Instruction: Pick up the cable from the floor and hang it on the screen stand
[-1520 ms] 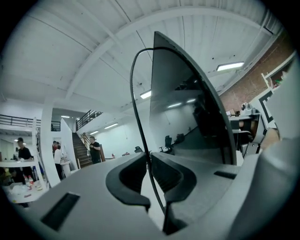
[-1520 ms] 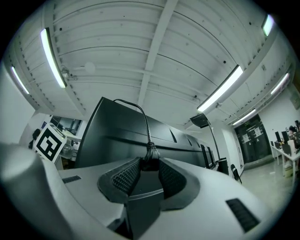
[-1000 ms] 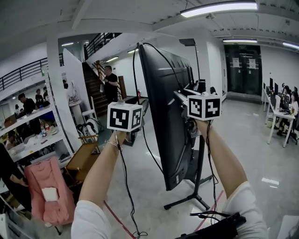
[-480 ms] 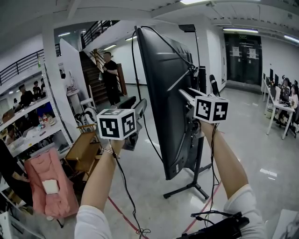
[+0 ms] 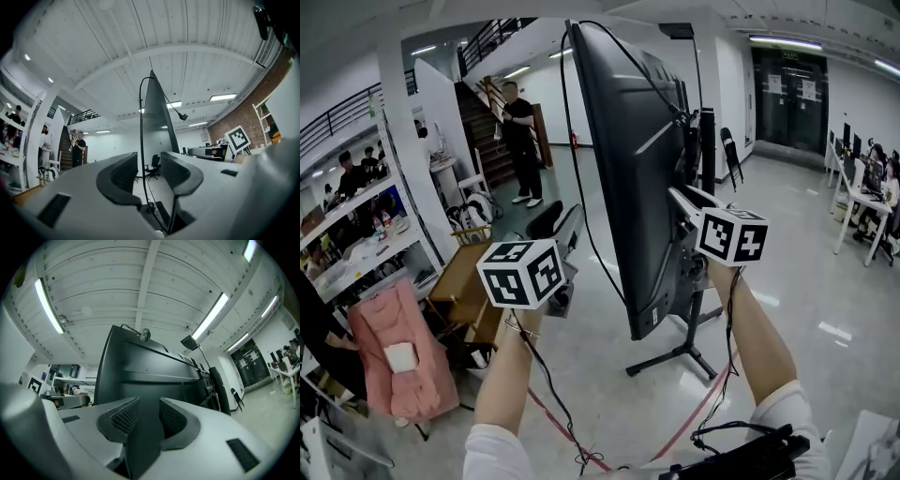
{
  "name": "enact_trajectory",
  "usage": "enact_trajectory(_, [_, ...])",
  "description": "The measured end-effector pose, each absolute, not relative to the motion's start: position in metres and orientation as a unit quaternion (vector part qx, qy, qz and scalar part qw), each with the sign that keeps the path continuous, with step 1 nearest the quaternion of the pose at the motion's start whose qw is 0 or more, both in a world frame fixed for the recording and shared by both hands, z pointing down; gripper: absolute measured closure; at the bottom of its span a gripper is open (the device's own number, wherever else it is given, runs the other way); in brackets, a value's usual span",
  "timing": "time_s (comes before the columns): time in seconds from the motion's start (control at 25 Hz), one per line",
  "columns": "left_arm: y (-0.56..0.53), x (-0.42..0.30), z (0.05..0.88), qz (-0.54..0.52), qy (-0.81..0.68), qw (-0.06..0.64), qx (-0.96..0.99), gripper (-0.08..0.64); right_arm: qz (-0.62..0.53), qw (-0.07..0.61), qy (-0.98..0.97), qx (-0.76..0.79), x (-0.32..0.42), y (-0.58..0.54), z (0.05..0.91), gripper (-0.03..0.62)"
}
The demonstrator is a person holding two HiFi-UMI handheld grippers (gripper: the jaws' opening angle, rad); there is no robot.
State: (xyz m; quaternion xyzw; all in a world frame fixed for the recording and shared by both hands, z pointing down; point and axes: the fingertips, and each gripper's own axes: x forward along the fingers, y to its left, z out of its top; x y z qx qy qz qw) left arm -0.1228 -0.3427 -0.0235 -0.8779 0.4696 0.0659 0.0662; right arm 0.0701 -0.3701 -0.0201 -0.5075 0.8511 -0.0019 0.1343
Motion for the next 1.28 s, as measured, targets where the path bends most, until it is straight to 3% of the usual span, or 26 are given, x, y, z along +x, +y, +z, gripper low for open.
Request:
enact_trajectory(0.44, [-0.313,-0.122,0.079,0.044,0.515,0.027,-0.855,0.511,-0.008,0.116,0.840,-0.531,0.067,-0.339,0.047,0.536])
enact_trajectory(0.76, [-0.308,-0.113,0.156,0.028,0.538,-0.034,-0.842,0.552,-0.007,0.031,0.822,-0.569,0.066,-0.337,0.136,0.561])
enact_trajectory(1.0, [-0.299,-0.107,0.206,-0.008,0.573,-0.033,-0.819,0.555,-0.056,0.022,0.815,-0.576,0.061,-0.330,0.193,0.569])
enact_trajectory(1.28, [-0.295,-0.088,0.234,-0.014,0.583,-0.058,-0.810,0.555,-0.050,0.012,0.818,-0.573,0.053,-0.322,0.201,0.571])
